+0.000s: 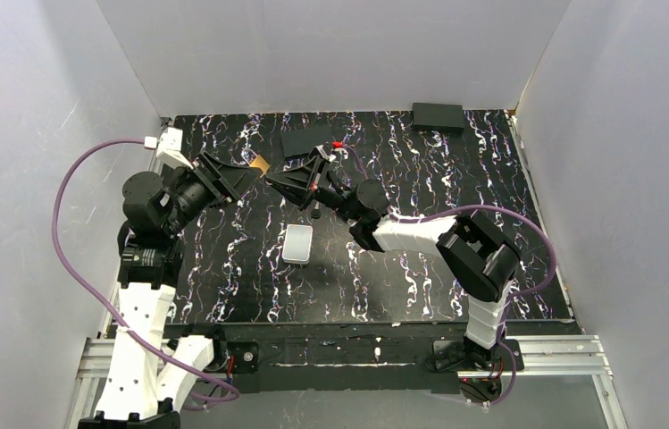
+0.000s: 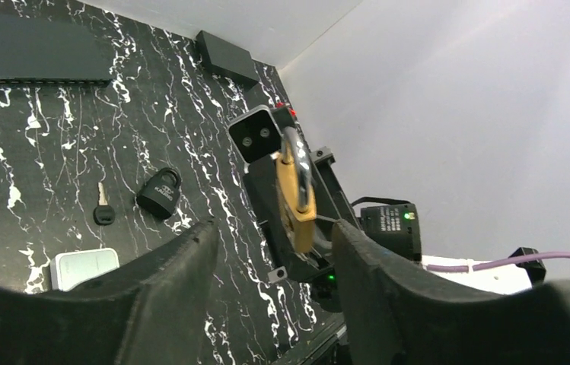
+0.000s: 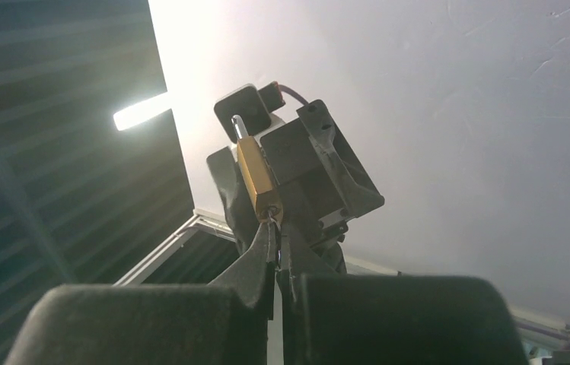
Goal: Unlock with the key
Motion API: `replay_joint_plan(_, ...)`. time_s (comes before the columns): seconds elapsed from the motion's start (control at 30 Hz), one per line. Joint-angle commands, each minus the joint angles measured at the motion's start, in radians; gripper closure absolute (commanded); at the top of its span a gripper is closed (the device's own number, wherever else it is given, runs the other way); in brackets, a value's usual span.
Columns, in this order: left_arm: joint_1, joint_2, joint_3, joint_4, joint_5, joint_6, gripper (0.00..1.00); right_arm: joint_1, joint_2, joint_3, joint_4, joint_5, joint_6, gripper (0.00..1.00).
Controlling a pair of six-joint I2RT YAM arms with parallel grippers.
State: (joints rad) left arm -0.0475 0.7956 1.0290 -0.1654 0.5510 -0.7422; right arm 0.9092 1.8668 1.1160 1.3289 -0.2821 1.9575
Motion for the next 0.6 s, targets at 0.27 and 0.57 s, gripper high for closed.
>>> replay_joint_plan(0.27,0.004,0.017,-0.031,0.097,-0.018,-0.050,0.53,-0.004,-0.077,-0.016,-0.003,-0.053,-0.094,0.99)
replay_joint_plan(0.57,0.004,0.020,-0.052,0.083,-0.004,-0.058,0.92,-0.004,-0.086,0.011,-0.077,-0.075,-0.167,0.99)
